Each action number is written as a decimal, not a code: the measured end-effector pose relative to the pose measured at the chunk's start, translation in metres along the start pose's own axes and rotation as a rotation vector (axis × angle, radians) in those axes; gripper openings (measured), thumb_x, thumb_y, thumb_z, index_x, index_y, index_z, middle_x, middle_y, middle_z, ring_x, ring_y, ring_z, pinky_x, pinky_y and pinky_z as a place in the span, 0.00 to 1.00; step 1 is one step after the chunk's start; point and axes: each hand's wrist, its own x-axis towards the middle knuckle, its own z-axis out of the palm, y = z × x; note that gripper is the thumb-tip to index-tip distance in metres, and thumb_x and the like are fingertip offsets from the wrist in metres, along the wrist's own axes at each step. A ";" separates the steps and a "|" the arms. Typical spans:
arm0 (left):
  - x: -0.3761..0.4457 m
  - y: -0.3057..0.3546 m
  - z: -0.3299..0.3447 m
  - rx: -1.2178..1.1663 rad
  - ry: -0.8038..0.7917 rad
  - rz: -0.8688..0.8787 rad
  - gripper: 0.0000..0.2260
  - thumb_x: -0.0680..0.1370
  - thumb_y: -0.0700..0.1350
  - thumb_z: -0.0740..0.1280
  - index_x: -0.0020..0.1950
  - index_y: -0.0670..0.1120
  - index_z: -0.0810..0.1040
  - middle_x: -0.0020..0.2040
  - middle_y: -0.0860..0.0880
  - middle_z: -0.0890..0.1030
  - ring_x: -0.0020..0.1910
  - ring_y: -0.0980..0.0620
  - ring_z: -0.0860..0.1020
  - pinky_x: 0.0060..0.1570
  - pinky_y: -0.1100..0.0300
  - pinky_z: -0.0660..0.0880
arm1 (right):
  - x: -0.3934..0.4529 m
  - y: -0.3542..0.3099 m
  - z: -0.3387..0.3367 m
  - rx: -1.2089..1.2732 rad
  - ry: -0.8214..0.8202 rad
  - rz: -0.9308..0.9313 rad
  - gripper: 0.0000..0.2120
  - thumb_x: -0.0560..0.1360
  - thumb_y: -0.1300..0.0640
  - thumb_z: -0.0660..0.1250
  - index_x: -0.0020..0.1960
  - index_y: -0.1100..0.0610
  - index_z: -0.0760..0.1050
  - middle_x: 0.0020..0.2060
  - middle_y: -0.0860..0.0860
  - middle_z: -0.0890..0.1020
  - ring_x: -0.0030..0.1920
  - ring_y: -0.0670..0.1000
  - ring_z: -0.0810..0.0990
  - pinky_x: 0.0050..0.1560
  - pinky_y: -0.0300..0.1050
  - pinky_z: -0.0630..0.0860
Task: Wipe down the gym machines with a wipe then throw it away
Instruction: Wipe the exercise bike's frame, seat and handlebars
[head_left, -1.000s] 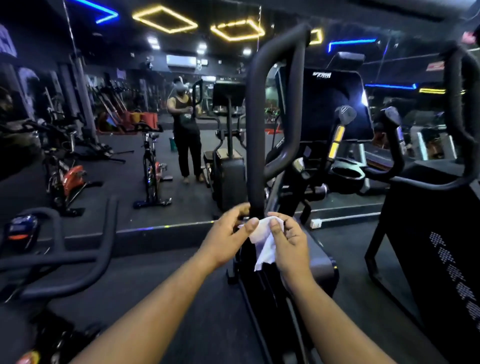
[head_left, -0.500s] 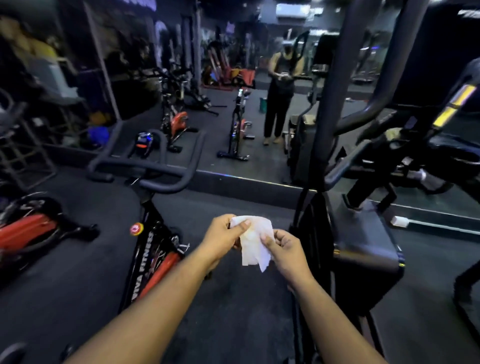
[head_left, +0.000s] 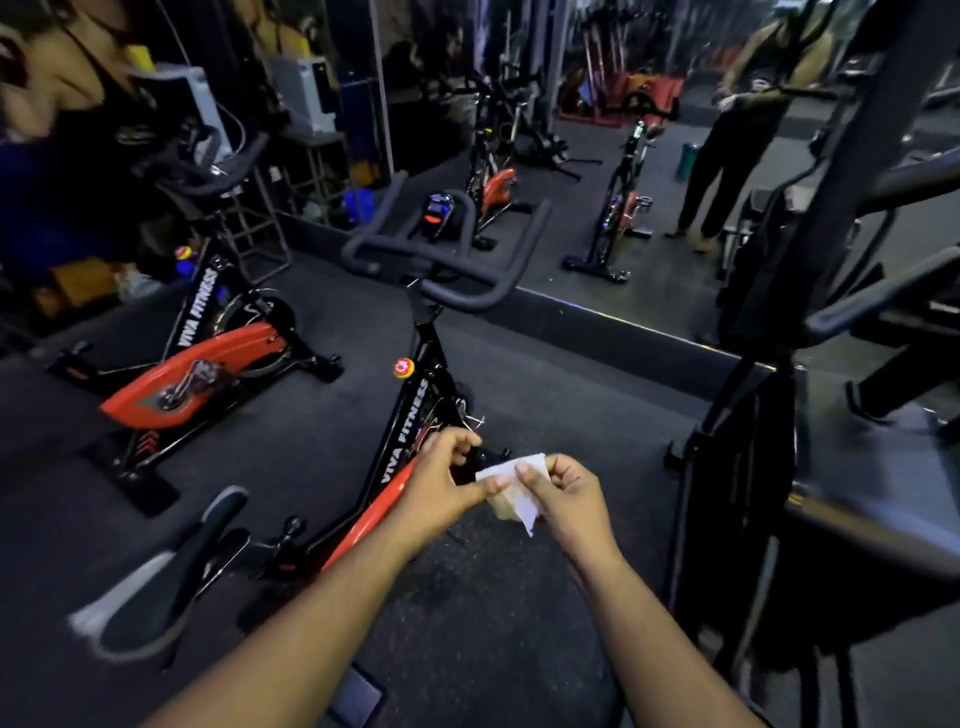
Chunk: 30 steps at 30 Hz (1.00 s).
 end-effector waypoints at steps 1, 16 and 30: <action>-0.009 -0.003 -0.009 0.027 -0.038 0.039 0.24 0.69 0.51 0.82 0.60 0.58 0.75 0.61 0.54 0.75 0.60 0.60 0.74 0.58 0.68 0.70 | -0.004 -0.001 0.010 0.005 -0.027 0.010 0.10 0.77 0.58 0.73 0.46 0.66 0.80 0.39 0.64 0.84 0.37 0.55 0.80 0.38 0.48 0.75; -0.093 -0.042 -0.143 -0.617 -0.263 -0.487 0.17 0.84 0.58 0.62 0.57 0.45 0.82 0.49 0.43 0.86 0.44 0.49 0.83 0.50 0.52 0.79 | -0.088 0.000 0.152 -0.087 -0.148 0.011 0.08 0.82 0.62 0.65 0.55 0.56 0.82 0.50 0.55 0.87 0.50 0.53 0.85 0.52 0.48 0.80; -0.169 -0.062 -0.208 -0.587 -0.066 -0.230 0.11 0.84 0.37 0.63 0.63 0.47 0.80 0.57 0.47 0.86 0.59 0.45 0.83 0.62 0.46 0.78 | -0.163 0.016 0.215 0.053 -0.257 0.134 0.13 0.79 0.56 0.69 0.59 0.63 0.80 0.49 0.63 0.85 0.43 0.56 0.83 0.41 0.46 0.79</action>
